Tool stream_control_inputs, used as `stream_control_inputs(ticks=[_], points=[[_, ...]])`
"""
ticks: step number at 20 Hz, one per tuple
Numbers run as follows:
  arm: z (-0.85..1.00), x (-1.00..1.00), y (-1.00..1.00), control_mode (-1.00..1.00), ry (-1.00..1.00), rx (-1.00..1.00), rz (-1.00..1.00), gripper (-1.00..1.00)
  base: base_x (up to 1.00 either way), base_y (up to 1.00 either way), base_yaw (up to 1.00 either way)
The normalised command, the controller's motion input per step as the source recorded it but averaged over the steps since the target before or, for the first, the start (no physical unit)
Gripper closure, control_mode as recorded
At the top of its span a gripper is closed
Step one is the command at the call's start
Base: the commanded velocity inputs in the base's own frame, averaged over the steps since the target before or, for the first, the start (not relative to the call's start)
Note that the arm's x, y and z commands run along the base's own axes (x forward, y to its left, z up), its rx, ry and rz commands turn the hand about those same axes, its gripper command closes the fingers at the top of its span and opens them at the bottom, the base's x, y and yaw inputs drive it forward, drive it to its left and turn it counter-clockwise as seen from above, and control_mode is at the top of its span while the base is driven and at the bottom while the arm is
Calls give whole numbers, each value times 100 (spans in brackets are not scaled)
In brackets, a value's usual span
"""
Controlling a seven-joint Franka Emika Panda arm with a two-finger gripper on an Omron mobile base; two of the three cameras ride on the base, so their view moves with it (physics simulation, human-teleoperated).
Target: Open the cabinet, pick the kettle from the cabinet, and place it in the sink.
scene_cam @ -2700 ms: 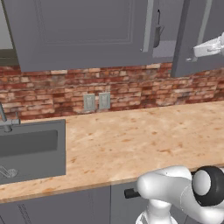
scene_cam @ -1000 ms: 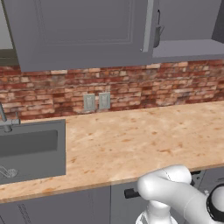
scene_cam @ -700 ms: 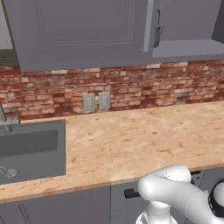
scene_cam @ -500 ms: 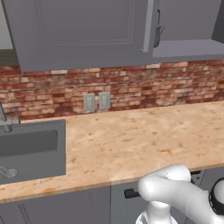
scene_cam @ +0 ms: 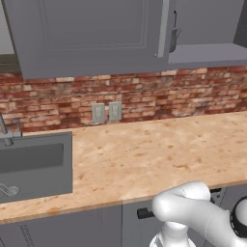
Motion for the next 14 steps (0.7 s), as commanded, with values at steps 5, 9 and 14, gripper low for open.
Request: stream_control_inputs(ticks=[5, 9, 14], points=[[1, -32, 16, -100, 14, 0, -2, -100, 0, 0, 0], [6, -28, 42, -100, 3, 0, 0, -100, 0, 0, 0], [5, -19, 52, -100, 5, 0, 0, -100, 0, 0, 0]])
